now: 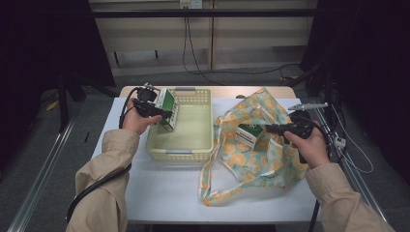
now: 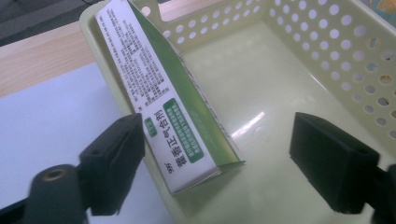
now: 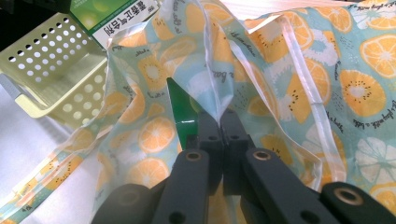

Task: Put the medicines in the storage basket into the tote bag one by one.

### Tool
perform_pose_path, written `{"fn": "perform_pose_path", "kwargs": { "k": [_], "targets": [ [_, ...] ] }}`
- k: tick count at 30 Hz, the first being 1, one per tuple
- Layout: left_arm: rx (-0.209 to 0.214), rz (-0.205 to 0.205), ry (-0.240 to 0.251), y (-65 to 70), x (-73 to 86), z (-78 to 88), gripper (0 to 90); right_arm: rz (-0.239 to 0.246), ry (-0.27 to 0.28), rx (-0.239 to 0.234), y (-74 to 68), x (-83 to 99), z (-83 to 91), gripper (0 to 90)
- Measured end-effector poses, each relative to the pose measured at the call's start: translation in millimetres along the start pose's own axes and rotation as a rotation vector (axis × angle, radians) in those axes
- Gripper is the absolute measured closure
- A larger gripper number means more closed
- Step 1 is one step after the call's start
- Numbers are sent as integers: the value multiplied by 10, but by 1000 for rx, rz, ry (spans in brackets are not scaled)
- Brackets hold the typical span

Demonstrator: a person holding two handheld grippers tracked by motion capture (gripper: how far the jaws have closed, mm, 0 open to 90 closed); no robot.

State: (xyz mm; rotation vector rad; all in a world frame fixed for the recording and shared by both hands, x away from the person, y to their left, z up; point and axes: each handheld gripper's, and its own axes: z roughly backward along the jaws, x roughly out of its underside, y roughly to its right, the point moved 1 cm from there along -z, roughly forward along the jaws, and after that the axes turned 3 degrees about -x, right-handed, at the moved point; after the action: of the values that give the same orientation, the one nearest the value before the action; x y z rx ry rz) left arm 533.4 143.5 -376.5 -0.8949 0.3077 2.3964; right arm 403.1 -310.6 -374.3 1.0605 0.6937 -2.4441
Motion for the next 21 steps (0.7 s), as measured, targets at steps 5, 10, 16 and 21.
{"fn": "perform_pose_path", "kwargs": {
  "k": [5,10,16,21],
  "targets": [
    [3,7,-5,18,-1,-36,239,-5,-2,0,10,12,-2,896],
    [10,3,-10,57,-19,-59,240,-6,-3,-1,27,30,-8,896],
    [32,11,-12,141,-30,-127,268,-6,-3,-1,34,37,-4,896],
    [39,-9,-27,151,-36,-155,267,-9,-4,-1,36,41,1,896]
  ]
}}
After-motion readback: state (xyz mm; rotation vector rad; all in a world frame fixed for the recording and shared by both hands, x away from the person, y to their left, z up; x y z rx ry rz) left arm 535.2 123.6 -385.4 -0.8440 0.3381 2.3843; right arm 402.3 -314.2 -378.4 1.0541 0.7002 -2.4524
